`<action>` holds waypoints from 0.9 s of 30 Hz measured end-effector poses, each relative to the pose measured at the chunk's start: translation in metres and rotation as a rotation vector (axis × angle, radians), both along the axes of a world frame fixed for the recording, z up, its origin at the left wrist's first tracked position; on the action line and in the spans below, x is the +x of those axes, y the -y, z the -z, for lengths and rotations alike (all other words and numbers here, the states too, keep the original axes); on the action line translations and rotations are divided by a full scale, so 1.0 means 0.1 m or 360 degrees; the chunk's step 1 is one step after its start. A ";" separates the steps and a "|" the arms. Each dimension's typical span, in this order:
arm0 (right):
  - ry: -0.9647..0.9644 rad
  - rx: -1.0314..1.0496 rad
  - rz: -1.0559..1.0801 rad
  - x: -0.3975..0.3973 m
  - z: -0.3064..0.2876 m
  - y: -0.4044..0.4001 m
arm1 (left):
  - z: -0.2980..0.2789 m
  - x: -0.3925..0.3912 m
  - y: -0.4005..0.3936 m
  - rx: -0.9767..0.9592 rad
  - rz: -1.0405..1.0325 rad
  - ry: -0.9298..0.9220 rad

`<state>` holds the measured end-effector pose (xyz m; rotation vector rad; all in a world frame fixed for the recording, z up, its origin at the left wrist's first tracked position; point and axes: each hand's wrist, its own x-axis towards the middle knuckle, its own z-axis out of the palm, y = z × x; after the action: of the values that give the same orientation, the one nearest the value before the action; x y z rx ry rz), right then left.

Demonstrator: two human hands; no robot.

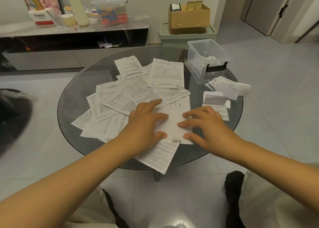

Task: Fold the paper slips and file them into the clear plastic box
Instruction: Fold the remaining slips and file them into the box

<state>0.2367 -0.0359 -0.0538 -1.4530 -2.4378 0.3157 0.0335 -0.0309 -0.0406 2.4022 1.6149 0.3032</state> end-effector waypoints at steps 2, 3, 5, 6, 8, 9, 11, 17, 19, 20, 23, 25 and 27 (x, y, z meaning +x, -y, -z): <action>0.0038 -0.0073 -0.0043 0.00 -0.01 -0.01 | 0.01 0.02 -0.01 -0.0028 0.0090 -0.0156; 0.0070 -0.0075 -0.0070 0.00 -0.03 -0.02 | 0.01 0.02 0.00 -0.0056 0.0117 -0.0190; 0.0138 -0.0039 -0.0112 0.02 -0.06 -0.04 | 0.02 0.03 0.00 -0.0082 0.0144 -0.0203; 0.0174 0.0001 -0.0131 0.03 -0.08 -0.05 | 0.01 0.02 0.00 -0.0069 0.0160 -0.0205; 0.0236 0.0057 -0.0170 0.03 -0.09 -0.03 | 0.00 0.02 0.00 -0.0031 0.0192 -0.0212; 0.0243 0.0114 -0.0196 0.03 -0.07 -0.02 | 0.00 0.01 -0.01 -0.0014 0.0209 -0.0212; 0.0271 0.0218 -0.0248 0.02 -0.03 -0.01 | 0.00 0.00 -0.01 0.0007 0.0232 -0.0195; 0.0165 0.0249 -0.0088 0.01 -0.04 -0.02 | -0.01 -0.01 -0.03 0.0060 0.0154 0.0117; 0.0047 0.0208 -0.0004 0.00 -0.07 0.00 | 0.02 -0.01 -0.04 0.0008 0.0075 0.0201; -0.0036 0.0159 0.0034 0.00 -0.07 0.02 | 0.03 -0.01 -0.04 -0.0010 0.0038 0.0247; -0.0214 0.0066 0.0095 -0.01 -0.06 0.04 | 0.02 0.02 -0.03 -0.0039 -0.0035 0.0364; -0.0266 0.0027 0.0110 -0.02 -0.04 0.03 | 0.00 0.05 -0.01 -0.0064 -0.0060 0.0408; -0.0299 -0.0030 0.0129 -0.04 -0.02 0.02 | -0.01 0.05 -0.01 -0.0119 -0.0077 0.0441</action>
<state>0.2330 -0.0384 -0.0522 -1.4555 -2.2277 0.4376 0.0390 -0.0295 -0.0397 2.1578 1.5309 0.5478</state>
